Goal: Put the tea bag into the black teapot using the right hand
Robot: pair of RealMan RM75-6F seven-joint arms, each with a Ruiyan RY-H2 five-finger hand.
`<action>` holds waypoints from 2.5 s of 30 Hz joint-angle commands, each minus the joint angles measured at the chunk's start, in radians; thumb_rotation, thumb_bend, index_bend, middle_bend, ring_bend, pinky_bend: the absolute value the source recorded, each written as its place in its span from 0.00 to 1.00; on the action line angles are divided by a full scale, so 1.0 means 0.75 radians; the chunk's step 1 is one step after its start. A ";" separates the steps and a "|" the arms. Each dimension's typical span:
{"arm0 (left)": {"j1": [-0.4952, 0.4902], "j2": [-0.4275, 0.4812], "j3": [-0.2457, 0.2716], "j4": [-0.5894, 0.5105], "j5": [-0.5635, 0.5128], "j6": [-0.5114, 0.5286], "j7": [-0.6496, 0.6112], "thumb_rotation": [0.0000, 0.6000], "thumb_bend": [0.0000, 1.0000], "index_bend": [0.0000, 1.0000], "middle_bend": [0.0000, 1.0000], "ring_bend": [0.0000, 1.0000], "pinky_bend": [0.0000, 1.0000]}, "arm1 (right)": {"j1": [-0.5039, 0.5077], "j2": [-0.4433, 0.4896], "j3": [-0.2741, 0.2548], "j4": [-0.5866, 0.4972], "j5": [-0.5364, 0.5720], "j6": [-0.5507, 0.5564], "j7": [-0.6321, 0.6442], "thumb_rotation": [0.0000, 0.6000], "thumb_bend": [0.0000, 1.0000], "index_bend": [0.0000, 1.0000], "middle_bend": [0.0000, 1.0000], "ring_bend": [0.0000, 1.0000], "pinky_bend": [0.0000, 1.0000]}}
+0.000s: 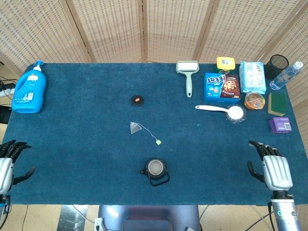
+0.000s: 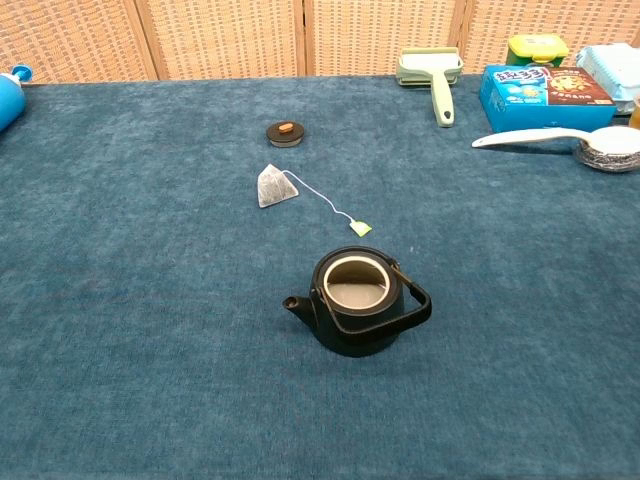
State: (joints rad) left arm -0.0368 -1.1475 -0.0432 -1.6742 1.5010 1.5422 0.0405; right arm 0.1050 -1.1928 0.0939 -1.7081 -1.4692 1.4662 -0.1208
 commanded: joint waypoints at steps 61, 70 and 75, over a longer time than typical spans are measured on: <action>-0.186 0.035 -0.101 0.000 -0.081 -0.190 0.102 1.00 0.26 0.30 0.23 0.12 0.11 | 0.853 0.118 0.190 0.087 -0.026 -0.939 0.554 1.00 0.24 0.41 0.99 1.00 1.00; -0.187 0.058 -0.098 -0.005 -0.087 -0.182 0.090 1.00 0.26 0.30 0.23 0.12 0.11 | 0.995 -0.039 0.193 0.149 0.075 -1.055 0.368 1.00 0.29 0.41 0.99 1.00 1.00; -0.181 0.075 -0.097 -0.017 -0.090 -0.168 0.081 1.00 0.26 0.30 0.23 0.12 0.11 | 1.048 -0.105 0.187 0.175 0.131 -1.081 0.265 1.00 0.29 0.43 0.99 1.00 1.00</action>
State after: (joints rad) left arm -0.1732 -1.0921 -0.1159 -1.6861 1.4337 1.4151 0.1022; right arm 0.8729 -1.2522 0.2366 -1.5892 -1.3829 0.6681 0.1014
